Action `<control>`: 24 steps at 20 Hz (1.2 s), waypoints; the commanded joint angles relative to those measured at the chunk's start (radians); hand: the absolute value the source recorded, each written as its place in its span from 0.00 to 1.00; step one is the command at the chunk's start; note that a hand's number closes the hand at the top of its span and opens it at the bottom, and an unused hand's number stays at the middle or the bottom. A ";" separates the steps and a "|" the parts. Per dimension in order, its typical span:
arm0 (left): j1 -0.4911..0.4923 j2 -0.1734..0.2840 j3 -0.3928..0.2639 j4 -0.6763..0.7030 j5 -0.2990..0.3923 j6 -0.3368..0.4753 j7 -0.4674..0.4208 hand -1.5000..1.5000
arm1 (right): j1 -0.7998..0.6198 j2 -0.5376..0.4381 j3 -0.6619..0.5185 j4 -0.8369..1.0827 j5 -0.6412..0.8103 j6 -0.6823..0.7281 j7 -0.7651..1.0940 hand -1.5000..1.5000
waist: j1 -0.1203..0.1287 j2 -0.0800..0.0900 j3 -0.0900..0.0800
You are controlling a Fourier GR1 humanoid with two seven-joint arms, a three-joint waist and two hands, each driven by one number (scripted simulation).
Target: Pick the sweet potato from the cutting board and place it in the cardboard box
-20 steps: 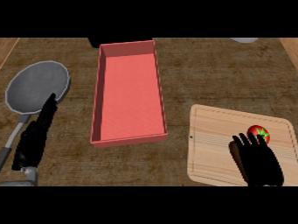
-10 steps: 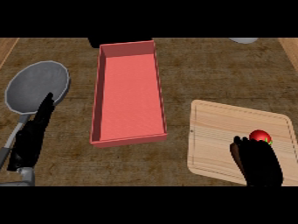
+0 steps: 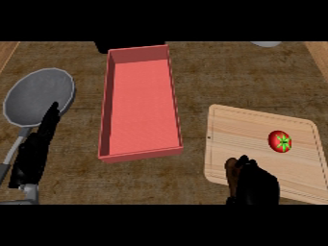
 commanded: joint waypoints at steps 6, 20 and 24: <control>0.060 0.017 0.036 0.016 0.036 -0.050 -0.073 0.50 | -0.056 0.061 0.213 -0.128 0.144 0.030 0.351 1.00 | 0.014 0.004 0.004; -0.044 0.021 0.045 0.047 0.020 -0.061 -0.010 0.50 | -0.519 0.061 0.292 -0.209 0.018 -0.176 0.298 1.00 | 0.027 0.007 0.004; 0.015 -0.024 0.000 0.020 -0.024 -0.026 -0.051 0.50 | -0.734 0.061 0.235 -0.154 -0.111 -0.129 0.365 1.00 | 0.037 0.006 0.004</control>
